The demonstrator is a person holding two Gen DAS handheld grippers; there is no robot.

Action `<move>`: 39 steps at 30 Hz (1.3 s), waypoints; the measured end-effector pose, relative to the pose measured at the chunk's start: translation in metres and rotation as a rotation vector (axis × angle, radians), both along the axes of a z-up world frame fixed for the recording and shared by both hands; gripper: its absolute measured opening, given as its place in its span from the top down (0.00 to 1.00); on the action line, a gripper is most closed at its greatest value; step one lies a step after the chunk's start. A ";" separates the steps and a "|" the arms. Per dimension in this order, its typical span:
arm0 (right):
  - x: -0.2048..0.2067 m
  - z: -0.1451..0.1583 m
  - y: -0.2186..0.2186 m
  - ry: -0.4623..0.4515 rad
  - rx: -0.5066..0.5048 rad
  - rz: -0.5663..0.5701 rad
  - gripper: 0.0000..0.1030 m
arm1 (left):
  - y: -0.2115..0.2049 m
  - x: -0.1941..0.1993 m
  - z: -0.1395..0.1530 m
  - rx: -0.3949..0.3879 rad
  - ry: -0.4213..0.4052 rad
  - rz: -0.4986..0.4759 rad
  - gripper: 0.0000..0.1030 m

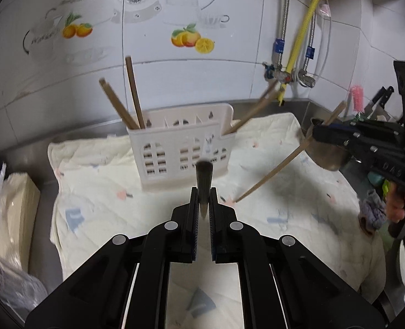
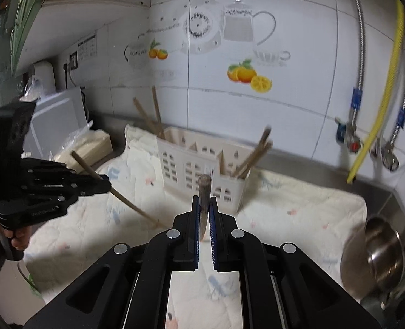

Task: Organize utensils
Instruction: 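Carry both held chopsticks up into the white holder and insert them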

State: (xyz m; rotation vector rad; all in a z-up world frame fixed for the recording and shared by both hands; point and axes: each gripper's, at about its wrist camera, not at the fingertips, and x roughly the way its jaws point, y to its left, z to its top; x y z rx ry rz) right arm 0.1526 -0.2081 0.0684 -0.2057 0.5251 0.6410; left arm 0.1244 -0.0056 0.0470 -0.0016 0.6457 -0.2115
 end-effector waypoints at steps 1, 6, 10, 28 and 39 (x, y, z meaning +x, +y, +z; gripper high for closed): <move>0.003 0.005 0.001 0.002 0.004 0.003 0.94 | 0.001 0.004 0.004 0.001 -0.001 -0.005 0.94; 0.020 0.032 0.003 -0.012 0.011 0.011 0.94 | 0.004 0.019 0.029 0.008 -0.024 -0.017 0.94; 0.030 0.054 0.005 -0.031 0.016 0.016 0.94 | 0.007 0.026 0.062 0.010 -0.073 -0.022 0.94; 0.073 0.092 0.010 -0.080 0.038 -0.036 0.94 | 0.034 0.096 0.112 0.022 -0.127 0.074 0.94; 0.099 0.059 0.023 -0.001 0.029 -0.042 0.94 | 0.038 0.118 0.070 0.020 -0.036 0.074 0.94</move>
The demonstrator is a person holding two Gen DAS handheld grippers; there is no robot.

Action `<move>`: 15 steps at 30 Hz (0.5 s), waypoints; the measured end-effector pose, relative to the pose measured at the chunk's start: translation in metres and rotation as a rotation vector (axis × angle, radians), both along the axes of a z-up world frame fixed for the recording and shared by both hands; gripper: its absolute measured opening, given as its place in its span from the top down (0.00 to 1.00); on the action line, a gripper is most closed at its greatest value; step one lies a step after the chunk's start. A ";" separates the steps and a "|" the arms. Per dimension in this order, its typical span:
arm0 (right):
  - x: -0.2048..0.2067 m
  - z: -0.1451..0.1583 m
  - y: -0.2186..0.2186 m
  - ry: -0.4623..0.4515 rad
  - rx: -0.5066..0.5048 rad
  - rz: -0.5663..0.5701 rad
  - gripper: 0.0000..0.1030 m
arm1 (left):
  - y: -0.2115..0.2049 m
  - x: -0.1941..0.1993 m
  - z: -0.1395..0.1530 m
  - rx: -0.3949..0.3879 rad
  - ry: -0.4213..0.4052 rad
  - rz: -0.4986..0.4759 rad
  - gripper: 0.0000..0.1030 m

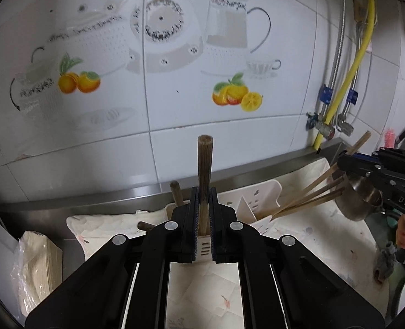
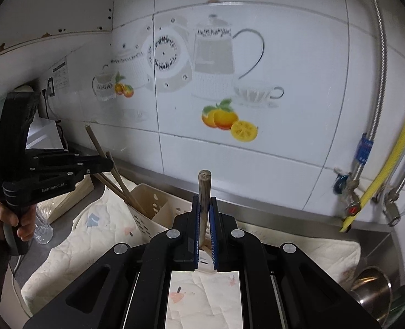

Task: Organize utensils
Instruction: 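Carry both held chopsticks up into the white holder and insert them, then open both grippers to release the chopsticks and pull back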

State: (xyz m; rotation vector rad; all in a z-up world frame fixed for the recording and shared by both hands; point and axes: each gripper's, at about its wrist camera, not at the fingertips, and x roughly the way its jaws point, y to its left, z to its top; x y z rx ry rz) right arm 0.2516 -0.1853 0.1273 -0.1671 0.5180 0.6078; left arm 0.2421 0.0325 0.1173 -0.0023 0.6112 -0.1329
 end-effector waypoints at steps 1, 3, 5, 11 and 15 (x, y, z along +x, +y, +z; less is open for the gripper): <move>0.002 -0.003 0.002 0.008 -0.002 0.002 0.94 | -0.001 0.001 -0.003 0.004 0.007 0.001 0.94; 0.005 -0.009 0.006 0.019 -0.007 0.004 0.94 | -0.002 0.002 -0.006 0.010 0.014 -0.001 0.94; 0.008 -0.014 0.008 0.034 -0.007 0.007 0.94 | -0.002 0.003 -0.008 0.014 0.019 0.003 0.94; 0.015 -0.026 0.011 0.061 -0.012 -0.001 0.93 | -0.002 0.003 -0.010 0.017 0.020 0.012 0.89; 0.015 -0.026 0.007 0.055 -0.007 -0.013 0.92 | -0.002 -0.003 -0.008 0.026 -0.007 0.020 0.58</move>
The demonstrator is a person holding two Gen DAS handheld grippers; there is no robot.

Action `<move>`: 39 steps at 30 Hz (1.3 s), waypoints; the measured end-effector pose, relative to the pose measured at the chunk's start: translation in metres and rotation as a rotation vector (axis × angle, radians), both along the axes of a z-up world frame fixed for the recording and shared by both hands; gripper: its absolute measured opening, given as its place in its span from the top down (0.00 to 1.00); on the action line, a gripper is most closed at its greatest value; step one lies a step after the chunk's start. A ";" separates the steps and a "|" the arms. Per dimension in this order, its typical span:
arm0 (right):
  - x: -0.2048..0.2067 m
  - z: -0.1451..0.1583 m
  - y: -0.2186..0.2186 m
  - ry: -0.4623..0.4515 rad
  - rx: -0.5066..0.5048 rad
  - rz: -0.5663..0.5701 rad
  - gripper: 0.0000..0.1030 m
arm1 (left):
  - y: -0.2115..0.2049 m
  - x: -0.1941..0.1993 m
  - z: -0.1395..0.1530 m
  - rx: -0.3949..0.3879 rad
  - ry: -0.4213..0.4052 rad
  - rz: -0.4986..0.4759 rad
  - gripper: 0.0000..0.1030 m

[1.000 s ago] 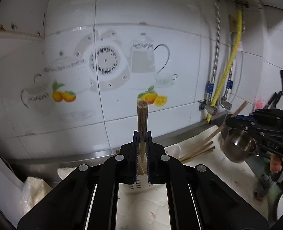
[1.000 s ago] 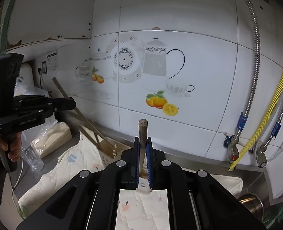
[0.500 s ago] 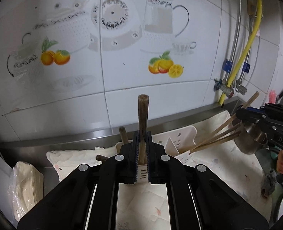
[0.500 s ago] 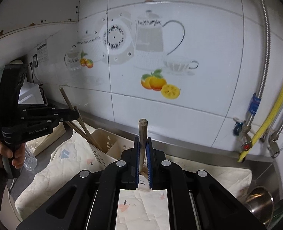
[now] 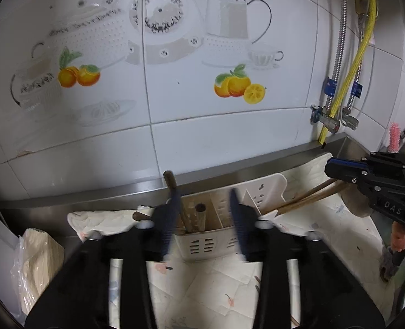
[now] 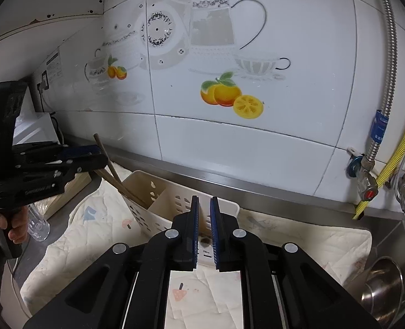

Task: Organize utensils
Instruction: 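Open both grippers to release the chopsticks and pull back, then lower the right gripper onto one of the last two chopsticks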

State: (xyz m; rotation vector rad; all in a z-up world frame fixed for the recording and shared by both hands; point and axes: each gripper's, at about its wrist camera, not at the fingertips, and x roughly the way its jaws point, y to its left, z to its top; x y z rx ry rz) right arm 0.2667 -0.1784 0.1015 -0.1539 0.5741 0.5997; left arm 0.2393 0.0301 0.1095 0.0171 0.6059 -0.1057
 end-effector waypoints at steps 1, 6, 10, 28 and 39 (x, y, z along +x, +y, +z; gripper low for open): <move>0.000 0.001 -0.001 0.002 0.002 -0.003 0.91 | 0.000 -0.002 0.001 -0.002 -0.005 -0.005 0.58; -0.008 0.007 -0.010 -0.024 0.014 -0.018 0.79 | -0.003 -0.016 0.010 0.005 -0.039 -0.006 0.47; -0.024 0.014 -0.021 -0.055 0.040 -0.025 0.62 | -0.006 -0.036 0.011 0.007 -0.063 0.000 0.32; -0.113 -0.045 -0.037 -0.077 0.023 -0.025 0.13 | -0.023 -0.124 -0.048 0.071 -0.063 0.052 0.05; -0.143 -0.101 -0.033 0.000 -0.007 -0.036 0.12 | -0.015 -0.151 -0.089 0.044 -0.007 0.129 0.05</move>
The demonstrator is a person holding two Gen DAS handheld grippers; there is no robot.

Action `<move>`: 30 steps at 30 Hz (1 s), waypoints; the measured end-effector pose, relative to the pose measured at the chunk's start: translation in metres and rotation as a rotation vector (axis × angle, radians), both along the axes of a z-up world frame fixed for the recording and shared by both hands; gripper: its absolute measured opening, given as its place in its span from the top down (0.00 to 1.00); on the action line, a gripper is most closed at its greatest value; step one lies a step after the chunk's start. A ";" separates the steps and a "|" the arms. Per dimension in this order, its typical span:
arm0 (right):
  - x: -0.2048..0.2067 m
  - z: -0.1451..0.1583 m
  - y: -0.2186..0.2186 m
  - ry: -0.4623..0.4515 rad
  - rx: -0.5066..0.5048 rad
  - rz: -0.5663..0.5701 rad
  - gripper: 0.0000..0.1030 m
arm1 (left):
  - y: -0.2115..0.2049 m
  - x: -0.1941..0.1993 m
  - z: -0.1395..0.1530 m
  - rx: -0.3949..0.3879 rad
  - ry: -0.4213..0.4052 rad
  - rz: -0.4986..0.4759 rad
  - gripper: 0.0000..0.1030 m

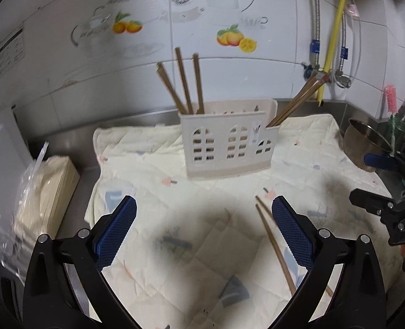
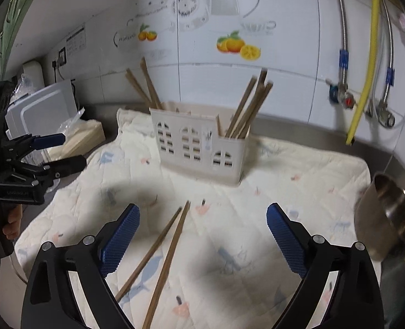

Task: Organize utensils
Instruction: 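Lower the right gripper onto one of the last two chopsticks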

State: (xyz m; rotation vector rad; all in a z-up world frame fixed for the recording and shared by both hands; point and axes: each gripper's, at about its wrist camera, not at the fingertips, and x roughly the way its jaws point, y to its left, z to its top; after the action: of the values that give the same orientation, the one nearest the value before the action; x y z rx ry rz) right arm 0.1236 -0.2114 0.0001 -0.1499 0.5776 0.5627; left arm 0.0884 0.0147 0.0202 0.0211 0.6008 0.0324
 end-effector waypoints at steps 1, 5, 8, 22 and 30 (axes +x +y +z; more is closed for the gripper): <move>-0.001 -0.003 0.000 0.002 -0.001 -0.002 0.12 | 0.001 -0.002 -0.002 0.003 0.001 0.009 0.05; -0.007 -0.011 0.000 0.016 0.000 -0.013 0.12 | 0.004 -0.010 -0.010 -0.007 0.012 0.032 0.05; -0.011 -0.016 0.000 0.020 -0.004 -0.024 0.11 | 0.006 -0.014 -0.014 -0.021 0.018 0.047 0.05; -0.023 -0.041 0.002 0.092 0.012 -0.042 0.11 | 0.014 -0.028 -0.024 -0.030 0.037 0.099 0.05; -0.037 -0.060 0.008 0.143 0.020 -0.021 0.11 | 0.019 -0.033 -0.028 -0.033 0.041 0.121 0.05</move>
State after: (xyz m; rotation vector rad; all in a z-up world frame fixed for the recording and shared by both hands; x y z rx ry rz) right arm 0.0861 -0.2034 -0.0600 -0.0852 0.7112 0.5613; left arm 0.0554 0.0342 -0.0079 -0.0468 0.6430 0.1399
